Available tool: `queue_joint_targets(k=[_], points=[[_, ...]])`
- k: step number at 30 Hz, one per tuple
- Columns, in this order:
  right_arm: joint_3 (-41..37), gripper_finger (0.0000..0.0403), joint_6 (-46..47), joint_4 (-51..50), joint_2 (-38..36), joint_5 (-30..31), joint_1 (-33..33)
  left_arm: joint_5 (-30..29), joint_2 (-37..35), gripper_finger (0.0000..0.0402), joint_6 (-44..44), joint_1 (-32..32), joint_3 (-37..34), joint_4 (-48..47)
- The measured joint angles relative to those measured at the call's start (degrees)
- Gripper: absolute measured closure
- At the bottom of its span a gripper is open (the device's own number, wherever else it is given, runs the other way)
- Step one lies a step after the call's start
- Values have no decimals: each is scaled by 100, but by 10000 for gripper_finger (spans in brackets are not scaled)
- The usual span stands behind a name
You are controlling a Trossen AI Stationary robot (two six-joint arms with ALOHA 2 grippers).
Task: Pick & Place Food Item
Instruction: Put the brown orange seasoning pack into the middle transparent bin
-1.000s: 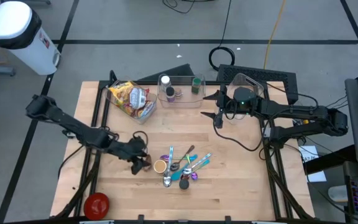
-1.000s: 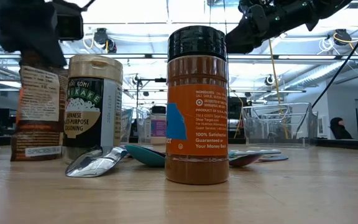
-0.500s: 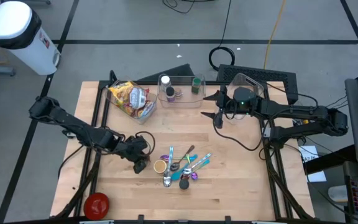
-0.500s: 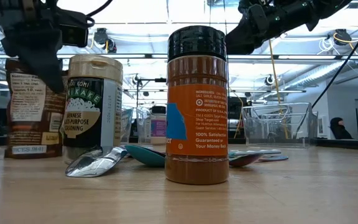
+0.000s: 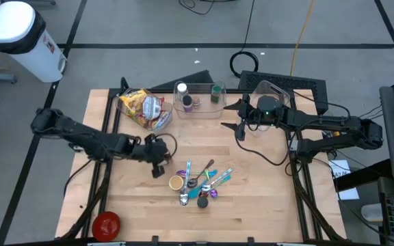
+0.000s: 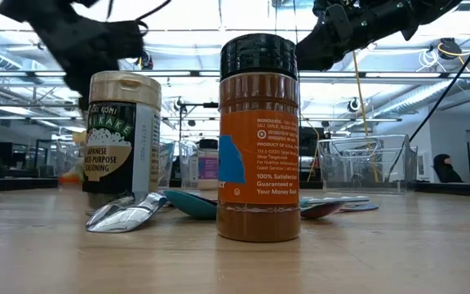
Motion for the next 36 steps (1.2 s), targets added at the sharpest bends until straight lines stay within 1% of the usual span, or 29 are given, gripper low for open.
queue_joint_targets(k=[3, 9, 12, 15, 18, 21, 26, 29, 33, 36], points=[[0, 99, -4, -2, 0, -2, 0, 346, 0, 394, 358, 486, 0, 323], [0, 99, -11, -2, 0, -2, 0, 1317, 86, 396, 1178, 1364, 0, 1048], [0, 99, -11, -2, 0, -1, 0, 1662, 261, 398, 1521, 1728, 11, 1413], [0, 99, -11, 22, 0, 0, 0, 1976, 550, 396, 1550, 2032, 59, 1664], [2, 99, -11, 51, 26, -2, 0, 2183, 976, 398, 1623, 2233, 251, 1573], [2, 99, -11, 32, 80, -4, 0, 2248, 1480, 396, 1690, 2315, 646, 1457], [2, 99, -13, 91, 269, -15, 0, 2248, 2226, 398, 1966, 2284, 1256, 1190], [2, 99, -44, 185, 418, -20, 0, 2212, 2445, 393, 1988, 2248, 1470, 1125], [2, 99, -79, 441, 664, -42, 2, 2062, 2479, 373, 2038, 2186, 1517, 1153], [2, 99, -160, 637, 860, -365, 10, 2021, 2415, 357, 1776, 2115, 1514, 1143]])
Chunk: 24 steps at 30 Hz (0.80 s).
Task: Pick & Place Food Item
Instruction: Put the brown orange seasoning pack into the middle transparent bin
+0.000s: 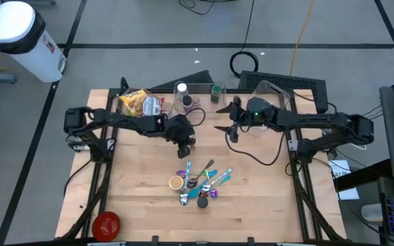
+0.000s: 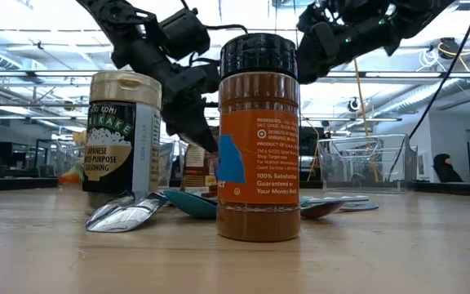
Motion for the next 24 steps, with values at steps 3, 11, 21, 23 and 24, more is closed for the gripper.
queue_joint_targets(k=[3, 11, 21, 23, 24], points=[[0, 99, -11, 239, 218, -403, 71, -4, 1, 335, -139, -120, -4, 55], [-4, 99, -202, 894, 840, -549, 449, -234, -18, 259, -150, -347, -9, 171], [412, 99, 11, 974, 1554, -544, 619, -175, -656, 209, 733, -329, -11, 39], [462, 99, 15, 970, 1674, -556, 663, -175, -929, 206, 731, -330, -11, -231], [489, 99, 18, 970, 1736, -557, 679, -177, -1066, 206, 731, -328, -11, -334]])
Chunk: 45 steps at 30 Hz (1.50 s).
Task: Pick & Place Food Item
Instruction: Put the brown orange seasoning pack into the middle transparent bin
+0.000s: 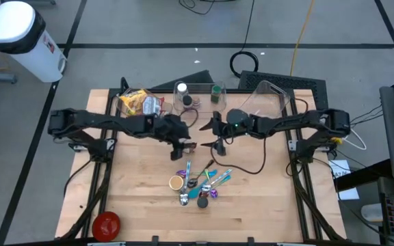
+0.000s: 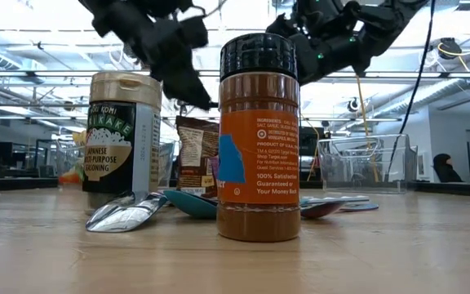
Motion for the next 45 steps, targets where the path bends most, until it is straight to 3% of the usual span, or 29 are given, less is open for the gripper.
queue_joint_targets(k=[7, 18, 23, 30, 34, 45], points=[[408, 99, 127, 34, 731, -7, 174, 1, -676, 209, 0, -109, -18, -202], [1120, 122, 271, -304, 1736, -13, 172, -3, -614, 210, 0, -236, -22, -241], [1163, 178, 275, -294, 1778, -9, 168, -30, -619, 210, 2, -232, -20, -299], [1159, 317, 155, -439, 1778, -20, 131, -227, -619, 213, 2, -232, -20, -346], [1150, 392, -168, -777, 1528, -17, 51, -276, -619, 213, 2, -232, -20, -358], [1155, 402, -459, -1480, -99, 4, -586, -302, -619, 213, 4, -232, -20, -343]])
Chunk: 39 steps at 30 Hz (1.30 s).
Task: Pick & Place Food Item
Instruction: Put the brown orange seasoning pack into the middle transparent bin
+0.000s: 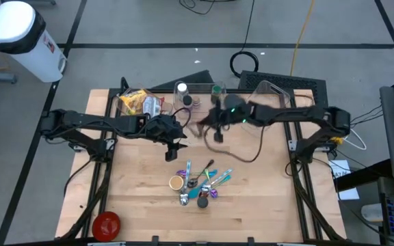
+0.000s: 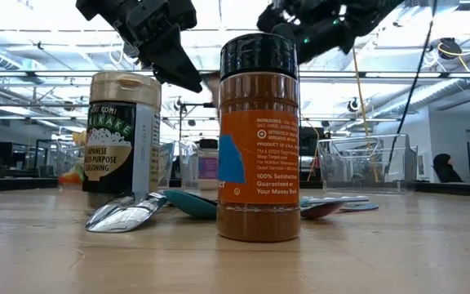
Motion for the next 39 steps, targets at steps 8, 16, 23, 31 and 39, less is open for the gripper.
queue_joint_targets(k=[8, 16, 23, 31, 39], points=[[0, 402, 255, 712, -276, 18, -1260, -2, 0, 213, -2, 0, 0, 11], [-1, 403, 504, 2092, 914, 24, -1899, -2, 0, 213, -2, 0, 0, 37], [-2, 403, -205, 3137, 1867, 961, -1944, -2, 0, 213, -2, 0, 0, 37], [-2, 403, -363, 3370, 2321, 1086, -1953, -2, 0, 213, -2, 0, 2, 37], [-2, 403, -317, 3145, 2339, 1083, -1955, -2, 0, 213, -2, 0, 2, 35]])
